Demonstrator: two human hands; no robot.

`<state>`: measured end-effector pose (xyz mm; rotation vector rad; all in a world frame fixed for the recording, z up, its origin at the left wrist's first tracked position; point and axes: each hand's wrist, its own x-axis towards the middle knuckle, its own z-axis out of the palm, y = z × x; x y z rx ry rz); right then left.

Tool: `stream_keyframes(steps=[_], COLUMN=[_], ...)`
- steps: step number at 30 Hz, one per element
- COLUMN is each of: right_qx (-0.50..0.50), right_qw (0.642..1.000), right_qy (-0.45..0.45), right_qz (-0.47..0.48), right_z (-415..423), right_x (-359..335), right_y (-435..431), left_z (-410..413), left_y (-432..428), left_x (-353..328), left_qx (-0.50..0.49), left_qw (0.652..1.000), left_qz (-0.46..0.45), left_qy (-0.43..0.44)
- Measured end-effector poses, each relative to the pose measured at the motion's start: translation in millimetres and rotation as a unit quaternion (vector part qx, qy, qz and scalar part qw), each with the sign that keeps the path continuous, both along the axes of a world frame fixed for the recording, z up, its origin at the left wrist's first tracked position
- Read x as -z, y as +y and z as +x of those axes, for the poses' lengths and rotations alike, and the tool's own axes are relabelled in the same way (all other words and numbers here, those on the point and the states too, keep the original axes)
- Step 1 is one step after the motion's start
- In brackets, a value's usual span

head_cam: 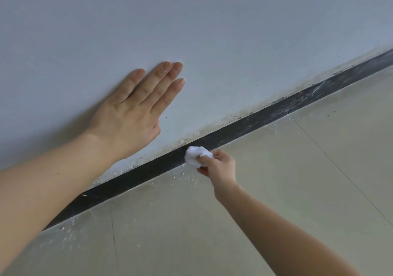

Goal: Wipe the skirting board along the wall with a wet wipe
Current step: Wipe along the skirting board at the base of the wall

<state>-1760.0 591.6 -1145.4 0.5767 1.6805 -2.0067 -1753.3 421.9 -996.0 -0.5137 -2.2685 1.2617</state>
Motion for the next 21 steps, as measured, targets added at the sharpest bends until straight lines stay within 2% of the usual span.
stream_keyframes(steps=[2,6,8,10,11,13,17,19,21], right_qx=[-0.012,0.056,0.160,0.276,0.301,0.272,0.078,0.059,0.090], right_qw=[0.999,0.997,0.987,0.960,0.952,0.960,0.993,0.995,0.992], right_qy=[0.040,0.037,0.011,-0.029,-0.037,-0.048,-0.085,-0.084,-0.074], right_qz=[0.016,0.026,0.022,-0.021,-0.033,-0.030,0.007,0.008,0.045], right_z=[-7.2,-36.4,-49.8,-58.4,-59.3,-50.4,1.1,5.9,-10.2], right_x=[-5.3,0.9,5.9,9.4,10.3,12.1,27.8,36.2,40.1], right_y=[-11.7,5.4,24.4,40.1,44.1,42.6,3.1,-15.1,-19.7], left_z=[-0.1,2.5,2.6,2.2,2.3,2.4,0.4,-0.7,-1.9], left_y=[0.6,-2.1,-3.4,-2.9,-2.7,-3.2,-4.9,-5.3,-5.0], left_x=[-3.3,-7.4,-8.2,-8.6,-8.6,-8.6,-4.7,-3.2,-3.4], left_qx=[0.002,0.004,0.005,0.004,0.002,-0.003,-0.002,-0.003,-0.005], left_qw=[1.000,0.999,0.999,0.999,0.999,0.999,1.000,1.000,1.000], left_qz=[0.002,0.005,-0.002,-0.011,-0.015,-0.026,-0.014,-0.015,-0.016], left_qy=[-0.007,-0.032,-0.032,-0.033,-0.033,-0.029,-0.024,-0.020,-0.022])
